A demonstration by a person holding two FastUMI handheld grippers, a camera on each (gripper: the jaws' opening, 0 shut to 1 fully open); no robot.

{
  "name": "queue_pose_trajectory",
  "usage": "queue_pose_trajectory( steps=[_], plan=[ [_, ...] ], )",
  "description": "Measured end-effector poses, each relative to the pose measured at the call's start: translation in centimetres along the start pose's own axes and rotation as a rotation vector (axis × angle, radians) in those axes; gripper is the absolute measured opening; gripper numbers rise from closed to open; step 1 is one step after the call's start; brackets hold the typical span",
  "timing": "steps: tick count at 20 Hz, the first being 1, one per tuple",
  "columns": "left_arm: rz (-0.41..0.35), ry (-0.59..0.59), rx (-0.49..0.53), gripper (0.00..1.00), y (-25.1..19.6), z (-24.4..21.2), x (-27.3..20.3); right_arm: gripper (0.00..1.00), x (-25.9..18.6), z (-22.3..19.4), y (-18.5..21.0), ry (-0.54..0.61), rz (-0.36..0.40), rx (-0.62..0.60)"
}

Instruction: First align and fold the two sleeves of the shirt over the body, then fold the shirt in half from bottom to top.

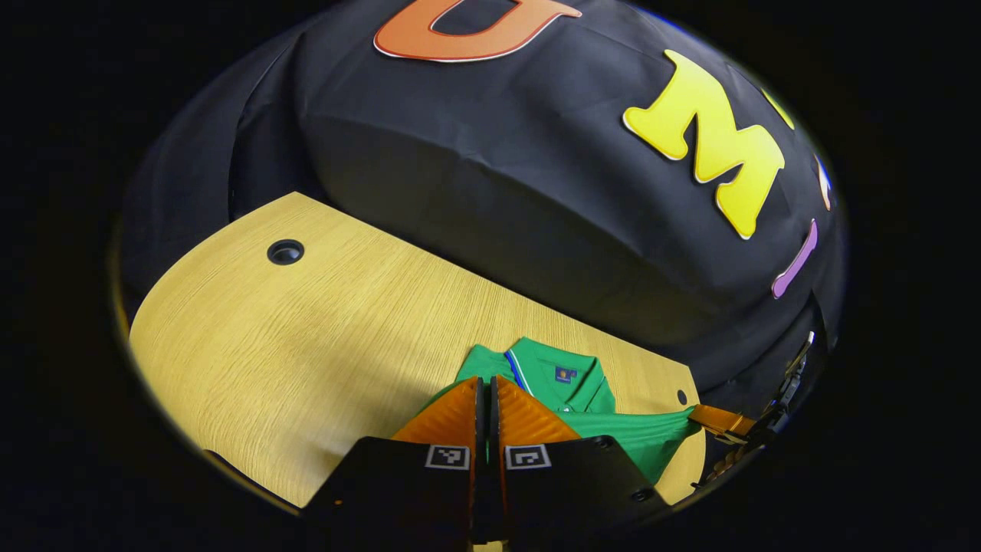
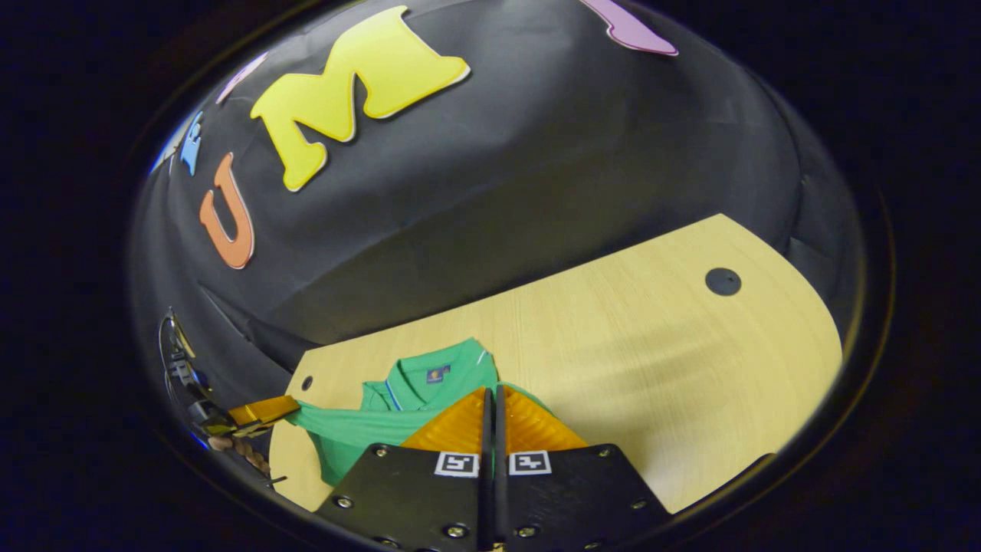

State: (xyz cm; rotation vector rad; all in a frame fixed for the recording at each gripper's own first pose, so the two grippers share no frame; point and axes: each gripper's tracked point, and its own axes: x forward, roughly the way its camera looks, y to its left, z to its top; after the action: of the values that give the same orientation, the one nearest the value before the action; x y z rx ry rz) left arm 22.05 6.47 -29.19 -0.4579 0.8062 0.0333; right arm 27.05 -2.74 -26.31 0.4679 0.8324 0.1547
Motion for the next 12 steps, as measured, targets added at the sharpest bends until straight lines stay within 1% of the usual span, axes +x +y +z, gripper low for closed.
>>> queue_pose_trajectory(
  steps=[6, 8, 11, 12],
  plan=[
    [0.0, -0.022, 0.028, 0.03, -0.1, 2.1, 3.1, 0.0, 3.0, 2.9, 0.4, -0.029, 0.001, -0.022],
    [-0.004, -0.036, 0.04, 0.03, -0.3, 2.9, 4.0, 0.0, 3.6, 3.2, 0.5, -0.037, -0.001, -0.045],
    [-0.011, -0.04, 0.078, 0.03, -0.4, 3.0, 5.5, 0.0, 4.8, 3.0, 0.1, -0.037, -0.015, -0.058],
    [0.007, -0.044, 0.104, 0.03, -0.1, 2.9, 5.7, 0.0, 5.2, 2.9, -0.2, -0.038, -0.029, -0.058]
  ],
)
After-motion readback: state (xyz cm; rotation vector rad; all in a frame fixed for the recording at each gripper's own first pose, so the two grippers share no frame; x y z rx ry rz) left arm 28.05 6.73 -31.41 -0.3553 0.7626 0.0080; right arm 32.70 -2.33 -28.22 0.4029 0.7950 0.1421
